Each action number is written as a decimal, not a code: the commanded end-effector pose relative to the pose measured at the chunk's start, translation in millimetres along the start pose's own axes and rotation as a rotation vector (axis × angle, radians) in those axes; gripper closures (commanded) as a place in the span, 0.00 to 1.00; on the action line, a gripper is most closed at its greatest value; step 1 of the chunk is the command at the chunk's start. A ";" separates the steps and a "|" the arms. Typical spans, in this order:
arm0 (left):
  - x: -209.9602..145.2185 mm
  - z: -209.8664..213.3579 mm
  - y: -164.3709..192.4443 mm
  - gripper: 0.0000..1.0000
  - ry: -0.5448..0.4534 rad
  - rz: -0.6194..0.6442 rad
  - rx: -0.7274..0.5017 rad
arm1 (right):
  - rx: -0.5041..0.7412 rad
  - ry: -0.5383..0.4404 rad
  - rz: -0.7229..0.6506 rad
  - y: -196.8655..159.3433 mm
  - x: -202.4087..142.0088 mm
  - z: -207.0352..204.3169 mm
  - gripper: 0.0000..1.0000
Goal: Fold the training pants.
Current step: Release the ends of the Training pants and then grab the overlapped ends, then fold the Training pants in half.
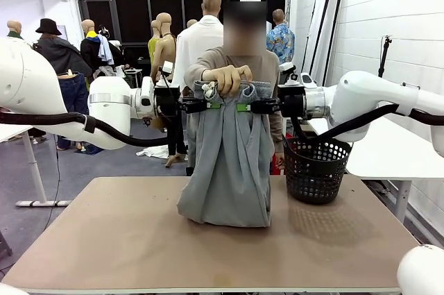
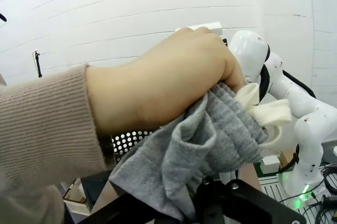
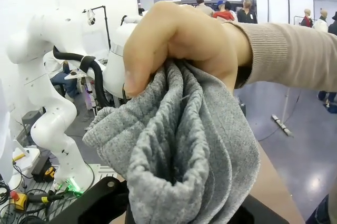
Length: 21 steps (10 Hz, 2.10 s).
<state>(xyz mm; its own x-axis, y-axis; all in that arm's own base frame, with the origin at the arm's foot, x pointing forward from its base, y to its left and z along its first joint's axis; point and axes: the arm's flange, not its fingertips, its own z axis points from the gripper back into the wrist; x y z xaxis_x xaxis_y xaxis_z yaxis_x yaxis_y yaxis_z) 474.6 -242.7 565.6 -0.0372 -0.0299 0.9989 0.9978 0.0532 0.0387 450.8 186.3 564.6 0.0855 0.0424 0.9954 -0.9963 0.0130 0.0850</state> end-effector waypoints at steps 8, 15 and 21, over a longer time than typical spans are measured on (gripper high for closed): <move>-1.2 0.8 0.9 1.00 0.006 0.000 0.007 | -0.003 0.012 0.005 -0.1 -0.3 -1.2 1.00; -1.2 0.8 0.9 1.00 0.006 0.000 0.007 | -0.003 0.012 0.005 -0.1 -0.3 -1.2 1.00; -1.2 0.8 0.9 1.00 0.006 0.000 0.007 | -0.003 0.012 0.005 -0.1 -0.3 -1.2 1.00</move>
<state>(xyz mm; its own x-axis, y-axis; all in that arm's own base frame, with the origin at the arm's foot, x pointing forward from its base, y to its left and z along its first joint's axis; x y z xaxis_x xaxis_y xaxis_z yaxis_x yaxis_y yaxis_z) 476.1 -242.5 563.0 -0.0391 -0.0518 0.9979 0.9968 0.0673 0.0425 453.9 185.4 561.0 0.0834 0.0566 0.9949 -0.9964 0.0208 0.0824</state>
